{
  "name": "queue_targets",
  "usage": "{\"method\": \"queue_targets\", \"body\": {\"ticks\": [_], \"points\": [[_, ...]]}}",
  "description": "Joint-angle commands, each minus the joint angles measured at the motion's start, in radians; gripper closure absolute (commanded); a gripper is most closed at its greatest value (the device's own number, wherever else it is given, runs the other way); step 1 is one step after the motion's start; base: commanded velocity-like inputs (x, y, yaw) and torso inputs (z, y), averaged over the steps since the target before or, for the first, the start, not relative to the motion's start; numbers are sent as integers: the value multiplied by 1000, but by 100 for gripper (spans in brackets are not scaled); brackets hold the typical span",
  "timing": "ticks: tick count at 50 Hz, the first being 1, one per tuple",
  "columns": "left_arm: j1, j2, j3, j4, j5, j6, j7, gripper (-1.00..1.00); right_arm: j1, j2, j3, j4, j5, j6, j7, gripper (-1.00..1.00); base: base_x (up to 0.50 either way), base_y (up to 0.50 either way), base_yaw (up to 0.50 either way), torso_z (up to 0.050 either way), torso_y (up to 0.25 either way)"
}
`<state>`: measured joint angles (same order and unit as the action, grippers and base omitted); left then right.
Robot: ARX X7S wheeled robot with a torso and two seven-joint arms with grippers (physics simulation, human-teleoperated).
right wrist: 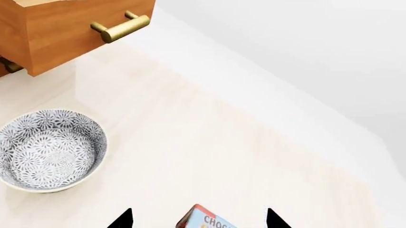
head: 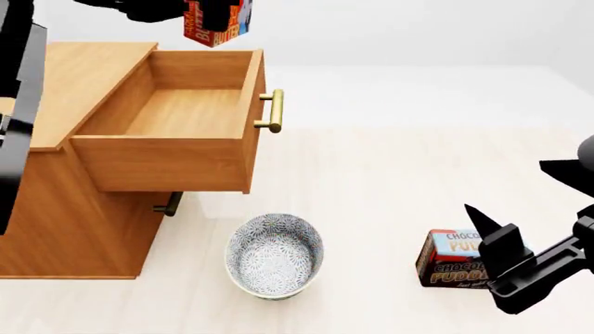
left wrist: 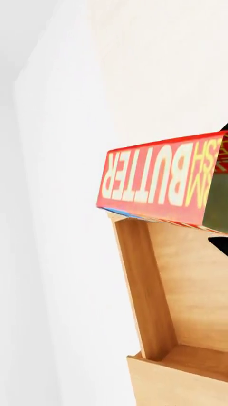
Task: Put the butter at the back in the top drawer of the cabinet and close it.
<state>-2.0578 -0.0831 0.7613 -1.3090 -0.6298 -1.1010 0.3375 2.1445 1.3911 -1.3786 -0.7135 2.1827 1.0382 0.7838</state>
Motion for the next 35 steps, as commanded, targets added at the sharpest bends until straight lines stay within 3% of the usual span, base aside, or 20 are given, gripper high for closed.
{"method": "queue_targets", "body": {"ticks": [1, 13, 35], "points": [[67, 34, -348, 1, 376, 17, 11, 100, -11, 13, 13, -5, -4, 5, 4, -100, 0, 0, 0, 0, 0], [112, 57, -526, 0, 572, 41, 18, 100, -19, 21, 25, -4, -3, 14, 8, -100, 0, 0, 0, 1, 2], [142, 56, -567, 0, 626, 44, -29, 100, -31, 33, 47, -6, 1, 26, 16, -100, 0, 0, 0, 0, 1]]}}
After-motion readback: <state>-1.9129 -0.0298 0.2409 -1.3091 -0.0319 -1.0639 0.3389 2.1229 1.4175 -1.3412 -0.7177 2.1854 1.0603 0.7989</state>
